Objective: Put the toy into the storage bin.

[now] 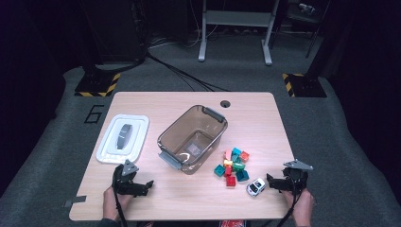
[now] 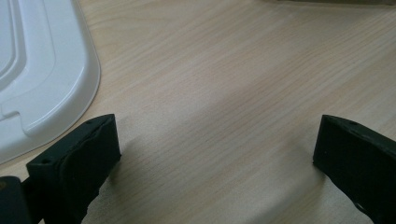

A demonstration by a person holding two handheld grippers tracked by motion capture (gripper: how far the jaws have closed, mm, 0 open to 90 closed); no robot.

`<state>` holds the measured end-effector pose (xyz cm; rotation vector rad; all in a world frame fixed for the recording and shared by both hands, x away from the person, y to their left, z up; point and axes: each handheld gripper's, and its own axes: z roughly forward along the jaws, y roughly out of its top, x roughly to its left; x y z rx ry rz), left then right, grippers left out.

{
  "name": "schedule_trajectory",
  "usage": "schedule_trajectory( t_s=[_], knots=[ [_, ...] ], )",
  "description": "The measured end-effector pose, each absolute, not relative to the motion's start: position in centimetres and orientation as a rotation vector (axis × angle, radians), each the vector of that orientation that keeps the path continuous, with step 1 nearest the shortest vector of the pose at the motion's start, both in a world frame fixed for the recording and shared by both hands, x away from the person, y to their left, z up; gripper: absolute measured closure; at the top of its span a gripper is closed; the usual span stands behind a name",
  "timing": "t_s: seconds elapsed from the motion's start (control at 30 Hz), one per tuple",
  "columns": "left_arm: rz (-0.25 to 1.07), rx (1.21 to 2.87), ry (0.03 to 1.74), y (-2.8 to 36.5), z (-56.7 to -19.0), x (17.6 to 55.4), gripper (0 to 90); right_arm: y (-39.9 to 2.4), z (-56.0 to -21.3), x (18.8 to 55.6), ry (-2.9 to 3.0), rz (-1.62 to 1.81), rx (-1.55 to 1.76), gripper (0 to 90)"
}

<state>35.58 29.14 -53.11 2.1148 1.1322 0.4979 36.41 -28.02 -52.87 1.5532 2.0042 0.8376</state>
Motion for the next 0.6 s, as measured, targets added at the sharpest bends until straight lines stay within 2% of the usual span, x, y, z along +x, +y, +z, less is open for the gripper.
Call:
schedule_trajectory(
  t_s=[0.33,0.6],
  knots=[
    [0.494,2.116,1.136,29.1,-53.1,35.6,0.4,-28.8,-52.3,36.3,2.053,0.840,1.599,0.0],
    [0.496,2.121,1.134,29.1,-53.1,35.6,0.5,-28.2,-49.7,35.5,2.086,1.002,1.567,0.0]
  ],
)
